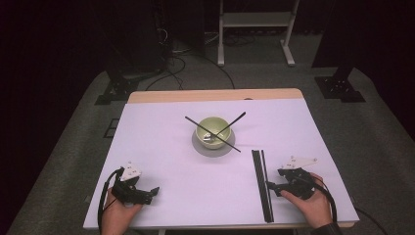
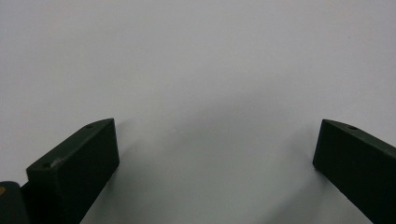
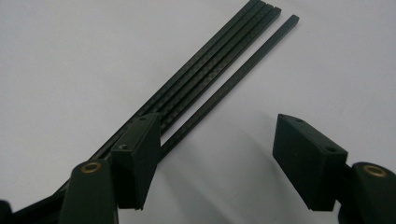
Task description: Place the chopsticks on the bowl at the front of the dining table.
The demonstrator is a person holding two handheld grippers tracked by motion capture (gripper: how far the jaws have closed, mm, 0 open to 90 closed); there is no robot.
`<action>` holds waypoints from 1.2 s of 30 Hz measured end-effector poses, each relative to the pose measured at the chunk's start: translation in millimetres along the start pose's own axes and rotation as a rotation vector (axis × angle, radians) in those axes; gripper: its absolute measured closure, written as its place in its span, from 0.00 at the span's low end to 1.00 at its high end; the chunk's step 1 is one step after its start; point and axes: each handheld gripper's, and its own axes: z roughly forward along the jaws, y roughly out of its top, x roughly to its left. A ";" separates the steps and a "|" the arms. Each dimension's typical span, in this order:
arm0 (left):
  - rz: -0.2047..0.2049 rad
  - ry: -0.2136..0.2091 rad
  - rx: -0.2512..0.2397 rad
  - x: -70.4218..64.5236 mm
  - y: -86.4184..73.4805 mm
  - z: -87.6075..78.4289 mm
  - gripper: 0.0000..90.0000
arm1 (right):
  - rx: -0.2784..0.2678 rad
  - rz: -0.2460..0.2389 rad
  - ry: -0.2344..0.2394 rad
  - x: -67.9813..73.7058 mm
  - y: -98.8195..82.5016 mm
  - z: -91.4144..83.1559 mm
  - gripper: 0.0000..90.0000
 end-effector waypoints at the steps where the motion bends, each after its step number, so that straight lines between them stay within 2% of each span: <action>1: 0.000 0.000 0.000 0.0 0.0 0.0 0.00 | 0.001 -0.002 0.000 0.8 -1.1 -0.6 0.35; 14: 0.002 0.000 0.002 0.1 0.0 -0.2 0.00 | 0.000 -0.016 0.010 14.2 -10.4 -7.0 0.34; 26: 0.002 0.000 0.002 0.1 0.0 -0.1 0.00 | 0.014 -0.036 0.007 19.1 -16.2 -7.3 0.32; 36: 0.000 0.000 0.000 0.0 0.0 0.0 0.00 | 0.018 -0.061 0.008 22.4 -17.1 -5.0 0.24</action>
